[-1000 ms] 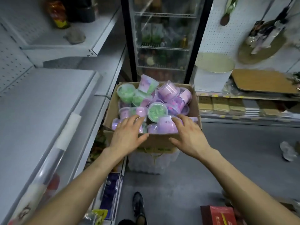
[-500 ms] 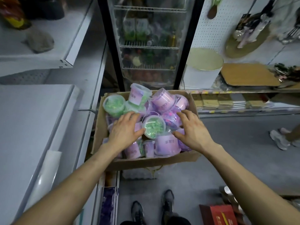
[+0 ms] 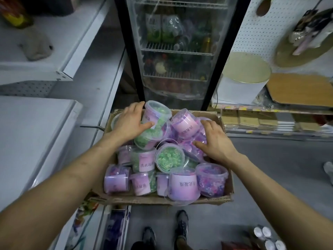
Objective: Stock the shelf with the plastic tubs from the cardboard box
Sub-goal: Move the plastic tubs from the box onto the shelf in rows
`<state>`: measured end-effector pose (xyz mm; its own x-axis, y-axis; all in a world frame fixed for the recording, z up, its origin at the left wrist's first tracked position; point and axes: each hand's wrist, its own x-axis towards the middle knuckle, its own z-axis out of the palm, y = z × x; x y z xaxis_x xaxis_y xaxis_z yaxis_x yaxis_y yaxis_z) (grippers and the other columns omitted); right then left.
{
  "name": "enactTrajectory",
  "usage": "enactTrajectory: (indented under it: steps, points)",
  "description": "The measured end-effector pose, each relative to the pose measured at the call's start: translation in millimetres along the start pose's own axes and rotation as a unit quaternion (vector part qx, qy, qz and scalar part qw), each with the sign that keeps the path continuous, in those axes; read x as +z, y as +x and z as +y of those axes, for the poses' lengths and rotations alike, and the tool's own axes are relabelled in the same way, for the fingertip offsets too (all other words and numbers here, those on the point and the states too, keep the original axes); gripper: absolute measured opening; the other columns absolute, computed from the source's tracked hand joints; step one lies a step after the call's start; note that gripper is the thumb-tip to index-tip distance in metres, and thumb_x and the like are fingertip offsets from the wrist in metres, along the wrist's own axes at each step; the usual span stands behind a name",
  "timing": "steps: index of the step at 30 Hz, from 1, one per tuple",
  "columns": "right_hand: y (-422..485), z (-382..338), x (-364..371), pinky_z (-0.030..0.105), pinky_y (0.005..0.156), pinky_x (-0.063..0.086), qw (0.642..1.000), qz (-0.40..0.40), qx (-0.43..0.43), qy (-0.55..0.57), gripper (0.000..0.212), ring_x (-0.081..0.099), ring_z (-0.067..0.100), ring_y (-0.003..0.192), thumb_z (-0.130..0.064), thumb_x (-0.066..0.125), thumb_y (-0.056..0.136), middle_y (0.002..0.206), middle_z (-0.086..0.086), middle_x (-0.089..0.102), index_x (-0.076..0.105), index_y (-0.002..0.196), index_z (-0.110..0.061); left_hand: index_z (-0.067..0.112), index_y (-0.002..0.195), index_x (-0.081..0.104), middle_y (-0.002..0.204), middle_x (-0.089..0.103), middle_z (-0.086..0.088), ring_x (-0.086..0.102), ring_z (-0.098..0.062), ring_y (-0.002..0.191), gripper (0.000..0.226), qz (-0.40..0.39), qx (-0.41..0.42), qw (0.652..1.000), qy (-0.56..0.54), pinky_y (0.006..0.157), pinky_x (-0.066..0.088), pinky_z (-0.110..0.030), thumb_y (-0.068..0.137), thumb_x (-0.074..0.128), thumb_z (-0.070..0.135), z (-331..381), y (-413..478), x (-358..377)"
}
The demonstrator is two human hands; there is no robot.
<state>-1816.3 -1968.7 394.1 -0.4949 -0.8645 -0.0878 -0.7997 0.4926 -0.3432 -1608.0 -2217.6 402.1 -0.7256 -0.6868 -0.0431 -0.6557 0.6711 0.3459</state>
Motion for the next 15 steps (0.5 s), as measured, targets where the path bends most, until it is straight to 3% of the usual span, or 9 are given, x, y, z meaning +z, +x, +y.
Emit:
enactTrajectory:
  steps: [10,15]
  points:
    - [46,9,11,0.046,0.118,0.036,1.000,-0.021,0.003,0.014,0.098,0.044,0.033,0.139,-0.055,0.078,0.085,0.151,0.016,0.046,0.034,0.158,-0.007,0.023,0.165,0.008,0.170,0.020,-0.005,0.019,-0.030,0.155,0.124,-0.108,0.033,0.992,-0.055,0.124,0.027,-0.048,0.074,0.076,0.073,-8,53,-8]
    - [57,3,18,0.045,0.118,0.035,1.000,-0.004,-0.016,0.009,0.104,0.045,0.030,0.138,-0.065,0.076,0.081,0.149,0.012,0.049,0.034,0.158,-0.010,0.023,0.165,0.010,0.170,0.019,-0.003,0.024,-0.023,0.154,0.125,-0.124,0.028,0.985,-0.115,0.123,0.028,-0.042,0.073,0.079,0.071,-1,55,-2]
